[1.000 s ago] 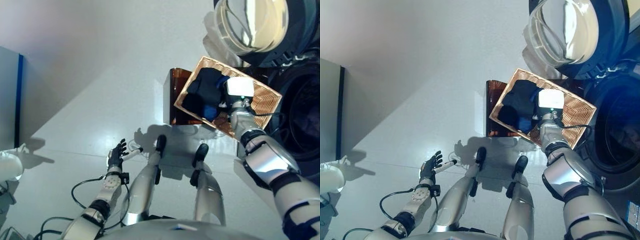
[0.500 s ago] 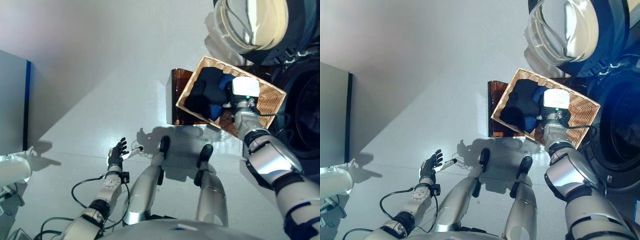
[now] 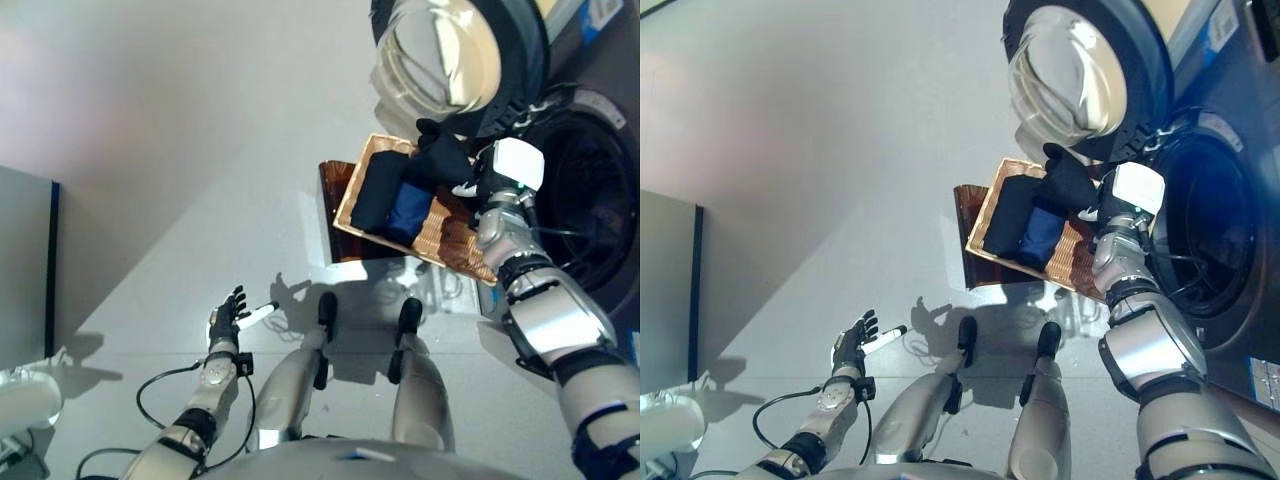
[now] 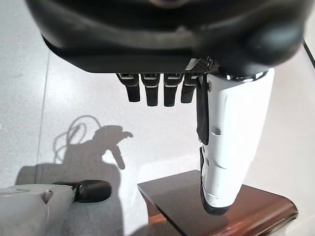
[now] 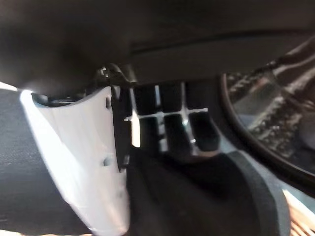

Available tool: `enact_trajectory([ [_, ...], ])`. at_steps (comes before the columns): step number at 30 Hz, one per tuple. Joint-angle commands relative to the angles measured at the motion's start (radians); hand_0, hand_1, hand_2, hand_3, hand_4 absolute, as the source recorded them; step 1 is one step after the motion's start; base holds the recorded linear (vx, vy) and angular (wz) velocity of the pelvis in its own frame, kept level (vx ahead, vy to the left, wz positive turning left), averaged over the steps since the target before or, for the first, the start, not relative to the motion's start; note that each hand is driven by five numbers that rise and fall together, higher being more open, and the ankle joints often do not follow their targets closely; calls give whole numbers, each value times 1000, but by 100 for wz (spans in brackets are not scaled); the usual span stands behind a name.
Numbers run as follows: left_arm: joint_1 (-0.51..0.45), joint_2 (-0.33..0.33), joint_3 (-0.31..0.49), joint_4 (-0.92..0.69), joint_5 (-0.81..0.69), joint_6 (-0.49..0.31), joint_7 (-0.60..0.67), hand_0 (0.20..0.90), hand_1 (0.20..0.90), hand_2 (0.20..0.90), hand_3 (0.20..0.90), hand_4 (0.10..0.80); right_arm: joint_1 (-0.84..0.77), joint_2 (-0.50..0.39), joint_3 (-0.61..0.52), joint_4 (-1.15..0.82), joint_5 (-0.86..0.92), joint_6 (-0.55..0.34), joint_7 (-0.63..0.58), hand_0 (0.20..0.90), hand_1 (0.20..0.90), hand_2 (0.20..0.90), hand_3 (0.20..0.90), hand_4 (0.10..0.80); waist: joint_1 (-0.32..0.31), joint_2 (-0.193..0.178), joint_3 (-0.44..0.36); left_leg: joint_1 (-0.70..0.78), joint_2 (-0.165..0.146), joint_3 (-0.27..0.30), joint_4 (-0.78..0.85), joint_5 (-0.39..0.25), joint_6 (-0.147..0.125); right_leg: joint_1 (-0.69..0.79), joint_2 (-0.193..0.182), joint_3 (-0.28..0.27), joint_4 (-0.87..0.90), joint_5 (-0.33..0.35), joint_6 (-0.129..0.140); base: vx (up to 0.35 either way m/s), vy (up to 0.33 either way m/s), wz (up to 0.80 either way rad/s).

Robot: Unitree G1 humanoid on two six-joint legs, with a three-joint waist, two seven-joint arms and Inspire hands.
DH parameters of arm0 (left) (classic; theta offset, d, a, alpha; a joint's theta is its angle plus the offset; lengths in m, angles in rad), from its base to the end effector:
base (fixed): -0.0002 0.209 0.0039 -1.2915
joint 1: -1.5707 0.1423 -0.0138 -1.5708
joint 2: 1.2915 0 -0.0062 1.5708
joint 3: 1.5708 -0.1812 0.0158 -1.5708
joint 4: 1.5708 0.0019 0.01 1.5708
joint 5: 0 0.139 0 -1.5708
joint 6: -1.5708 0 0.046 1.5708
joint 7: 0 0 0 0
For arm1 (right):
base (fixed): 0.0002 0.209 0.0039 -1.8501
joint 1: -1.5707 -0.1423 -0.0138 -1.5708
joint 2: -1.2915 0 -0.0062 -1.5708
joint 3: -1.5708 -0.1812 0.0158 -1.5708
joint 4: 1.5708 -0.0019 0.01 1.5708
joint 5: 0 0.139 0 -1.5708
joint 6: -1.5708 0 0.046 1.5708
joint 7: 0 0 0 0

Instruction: Pick up the clothes and place them into the washing machine

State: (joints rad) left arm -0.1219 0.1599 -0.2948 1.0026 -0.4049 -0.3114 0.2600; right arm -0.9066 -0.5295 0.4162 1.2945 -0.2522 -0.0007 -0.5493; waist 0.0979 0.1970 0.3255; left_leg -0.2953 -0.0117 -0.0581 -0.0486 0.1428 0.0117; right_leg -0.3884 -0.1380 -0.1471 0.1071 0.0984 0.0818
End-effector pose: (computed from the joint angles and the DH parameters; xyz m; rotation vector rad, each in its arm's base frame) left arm 0.1585 0.1689 -0.0820 0.0198 0.6069 0.2447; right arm 0.3262 -0.2601 0.0906 -1.1053 0.1581 -0.5310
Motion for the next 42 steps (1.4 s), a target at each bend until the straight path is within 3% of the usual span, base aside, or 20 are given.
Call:
enact_trajectory([
  [1,15,15,13,52,16,-31,24,900,900,900,900,800,4,6,-26,-71,150,-111,-88,200,200,200,200,300,9,-57,-81,12,-31,8,-16,-19,-68,97,-9,24,-80,7,25,13,-11,-6],
  [4,24,15,22,44,20,-33,34,900,900,900,900,800,107,89,-208,-137,465,-238,-71,200,200,200,200,300,2,-52,-77,9,-31,19,-4,-29,-63,84,-4,32,-61,-5,22,-24,8,-8],
  [7,16,17,26,38,20,-33,44,900,900,900,900,800,140,131,-265,-154,600,-288,-53,200,200,200,200,300,-2,-50,-68,-12,-30,28,33,-43,-53,50,0,43,-15,-20,16,-74,13,-12],
  [8,6,21,24,16,13,-39,53,900,900,900,900,800,155,171,-317,-173,728,-340,-25,200,200,200,200,300,-9,-48,-31,-51,-33,39,120,-72,-40,12,1,51,45,-39,8,-187,12,-24],
  [14,-4,41,22,-58,-5,-55,58,900,900,900,900,800,196,233,-357,-258,832,-421,-1,200,200,200,200,300,-14,-44,18,-186,-48,45,333,-163,-22,-109,11,80,226,-112,-8,-90,-15,-13],
  [19,12,35,3,-84,-23,-56,47,900,900,900,900,800,200,336,-482,-326,1147,-573,95,200,200,200,200,300,-13,-28,35,-285,-57,35,503,-240,11,-199,39,110,350,-167,-23,-37,24,-18],
  [23,20,17,-23,-50,-56,-44,19,900,900,900,900,800,171,402,-585,-332,1399,-676,163,200,200,200,200,300,-12,-3,28,-313,-71,18,548,-271,32,-236,54,147,400,-195,-29,30,39,-33],
  [35,33,0,-47,-3,-64,-43,-11,900,900,900,900,800,65,300,-611,-247,1430,-672,166,200,200,200,200,300,6,32,-9,-294,-67,35,501,-276,39,-243,65,191,385,-203,-39,49,34,-8],
  [42,44,-9,-50,-3,-72,-49,-22,900,900,900,900,800,24,247,-593,-233,1407,-652,168,200,200,200,200,300,12,43,-34,-248,-62,33,421,-256,22,-215,62,184,340,-199,-37,68,-10,-5],
])
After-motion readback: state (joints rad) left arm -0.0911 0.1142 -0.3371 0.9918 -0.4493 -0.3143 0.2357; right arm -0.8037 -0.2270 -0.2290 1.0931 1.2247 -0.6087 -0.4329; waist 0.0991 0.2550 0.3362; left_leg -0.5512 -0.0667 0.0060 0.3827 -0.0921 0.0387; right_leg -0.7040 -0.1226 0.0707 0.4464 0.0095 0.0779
